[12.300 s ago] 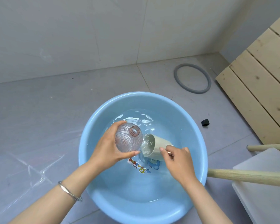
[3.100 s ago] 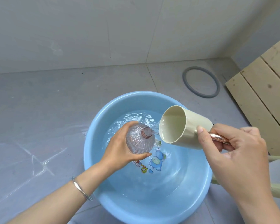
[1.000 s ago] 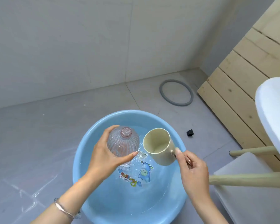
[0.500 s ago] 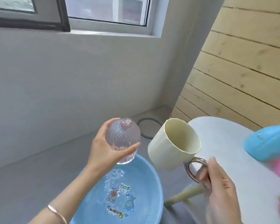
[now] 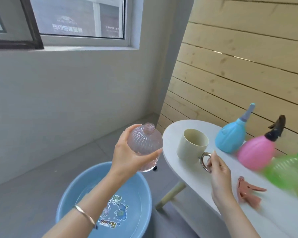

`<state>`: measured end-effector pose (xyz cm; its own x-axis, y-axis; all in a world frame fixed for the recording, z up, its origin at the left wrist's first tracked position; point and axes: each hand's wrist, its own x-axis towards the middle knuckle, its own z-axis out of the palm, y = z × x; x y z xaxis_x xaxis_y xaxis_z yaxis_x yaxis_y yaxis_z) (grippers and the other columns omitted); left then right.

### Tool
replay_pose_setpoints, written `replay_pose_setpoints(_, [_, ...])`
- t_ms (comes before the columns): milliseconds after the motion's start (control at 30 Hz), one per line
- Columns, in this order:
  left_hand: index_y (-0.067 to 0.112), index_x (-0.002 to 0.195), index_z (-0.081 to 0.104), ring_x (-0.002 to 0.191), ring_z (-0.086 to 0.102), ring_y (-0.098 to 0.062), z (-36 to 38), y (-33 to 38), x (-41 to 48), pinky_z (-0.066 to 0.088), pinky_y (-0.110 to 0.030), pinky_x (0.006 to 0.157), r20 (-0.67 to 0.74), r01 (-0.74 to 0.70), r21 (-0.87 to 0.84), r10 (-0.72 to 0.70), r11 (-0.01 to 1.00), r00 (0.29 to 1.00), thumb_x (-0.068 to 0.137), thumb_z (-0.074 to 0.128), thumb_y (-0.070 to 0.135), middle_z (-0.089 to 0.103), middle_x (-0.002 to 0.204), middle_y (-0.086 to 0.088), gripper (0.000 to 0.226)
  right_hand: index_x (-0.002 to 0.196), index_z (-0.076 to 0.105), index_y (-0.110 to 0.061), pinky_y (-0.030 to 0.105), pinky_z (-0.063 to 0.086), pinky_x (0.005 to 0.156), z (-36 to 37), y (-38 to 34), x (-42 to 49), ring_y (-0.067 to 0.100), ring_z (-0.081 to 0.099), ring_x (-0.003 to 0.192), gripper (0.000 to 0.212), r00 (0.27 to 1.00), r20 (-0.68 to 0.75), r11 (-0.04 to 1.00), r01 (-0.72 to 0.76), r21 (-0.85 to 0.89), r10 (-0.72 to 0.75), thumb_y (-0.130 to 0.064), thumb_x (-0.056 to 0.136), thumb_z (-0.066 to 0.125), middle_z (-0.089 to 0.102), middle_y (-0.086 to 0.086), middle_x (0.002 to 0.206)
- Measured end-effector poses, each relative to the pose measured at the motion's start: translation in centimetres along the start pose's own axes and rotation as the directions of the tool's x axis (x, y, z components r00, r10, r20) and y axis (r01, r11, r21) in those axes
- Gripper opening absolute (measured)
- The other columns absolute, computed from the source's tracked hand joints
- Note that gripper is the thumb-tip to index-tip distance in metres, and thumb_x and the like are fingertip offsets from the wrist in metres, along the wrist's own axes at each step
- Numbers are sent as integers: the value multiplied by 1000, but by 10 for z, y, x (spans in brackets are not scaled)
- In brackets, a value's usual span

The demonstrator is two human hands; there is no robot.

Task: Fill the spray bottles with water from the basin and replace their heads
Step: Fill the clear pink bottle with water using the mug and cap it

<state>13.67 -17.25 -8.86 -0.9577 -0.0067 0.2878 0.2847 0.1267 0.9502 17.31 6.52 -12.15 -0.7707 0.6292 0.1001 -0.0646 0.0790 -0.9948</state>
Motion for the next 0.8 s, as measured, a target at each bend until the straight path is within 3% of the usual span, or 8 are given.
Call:
replay_pose_setpoints(167, [42, 121, 54, 116, 55, -6, 27, 3, -6, 47, -37, 101, 63, -7, 1, 7, 1000, 998, 43, 88, 52, 60, 122, 15, 86, 57, 42, -18, 19, 29, 59, -6, 8, 4, 7, 36, 57, 43, 999, -22, 999, -33, -18, 33, -29, 99, 45, 43, -13, 48])
replay_pose_setpoints(267, [41, 121, 54, 116, 55, -5, 44, 7, -10, 46, -35, 102, 88, -24, 1, 24, 1000, 996, 44, 88, 51, 61, 121, 14, 85, 61, 45, -16, 20, 31, 60, -13, 12, 9, 10, 40, 61, 41, 997, -6, 996, -76, -49, 76, -31, 99, 46, 45, -8, 59])
replay_pose_setpoints(433, [42, 120, 54, 116, 56, -6, 66, 13, -13, 46, -34, 102, 112, -41, -12, 42, 999, 993, 47, 90, 47, 61, 120, 13, 81, 87, 54, -13, 19, 38, 71, -30, 17, 8, 12, 51, 82, 20, 994, 54, 992, -91, -85, 96, -32, 93, 56, 58, 0, 87])
replay_pose_setpoints(567, [39, 119, 54, 117, 54, -3, 88, 17, -22, 43, -26, 101, 153, -42, -28, 46, 999, 987, 46, 88, 49, 60, 120, 16, 81, 106, 57, -15, 10, 37, 80, -52, 4, -1, 13, 53, 106, 16, 999, -11, 987, 40, -158, -43, -25, 93, 57, 59, 0, 112])
replay_pose_setpoints(600, [38, 120, 54, 116, 54, -2, 94, 17, -26, 42, -22, 101, 172, -37, -33, 43, 999, 984, 46, 88, 49, 60, 120, 16, 82, 106, 58, -17, 8, 38, 81, -60, -3, -4, 13, 54, 105, 14, 995, -14, 980, 93, -177, -97, -22, 93, 57, 60, -2, 111])
replay_pose_setpoints(667, [37, 120, 53, 117, 52, 1, 108, 19, -35, 39, -11, 97, 223, -39, -42, 48, 998, 974, 47, 89, 46, 59, 121, 16, 82, 104, 59, -23, 18, 44, 84, -80, -16, -7, 16, 57, 97, 13, 983, 16, 954, 183, -236, -185, -25, 91, 60, 61, -7, 106])
replay_pose_setpoints(733, [35, 121, 53, 117, 51, 4, 122, 20, -44, 35, -3, 93, 272, -47, -49, 58, 998, 961, 49, 89, 43, 59, 121, 17, 81, 106, 59, -25, 15, 48, 71, -102, -27, -9, 12, 57, 90, 21, 975, 71, 926, 220, -308, -208, -24, 86, 64, 59, -7, 107])
replay_pose_setpoints(800, [33, 123, 53, 117, 49, 7, 137, 21, -52, 33, -1, 92, 310, -38, -58, 54, 998, 949, 50, 90, 41, 58, 121, 18, 82, 116, 56, -17, 2, 42, 55, -123, -31, -8, -11, 54, 85, 33, 981, 110, 910, 192, -369, -162, -11, 85, 68, 54, 2, 116])
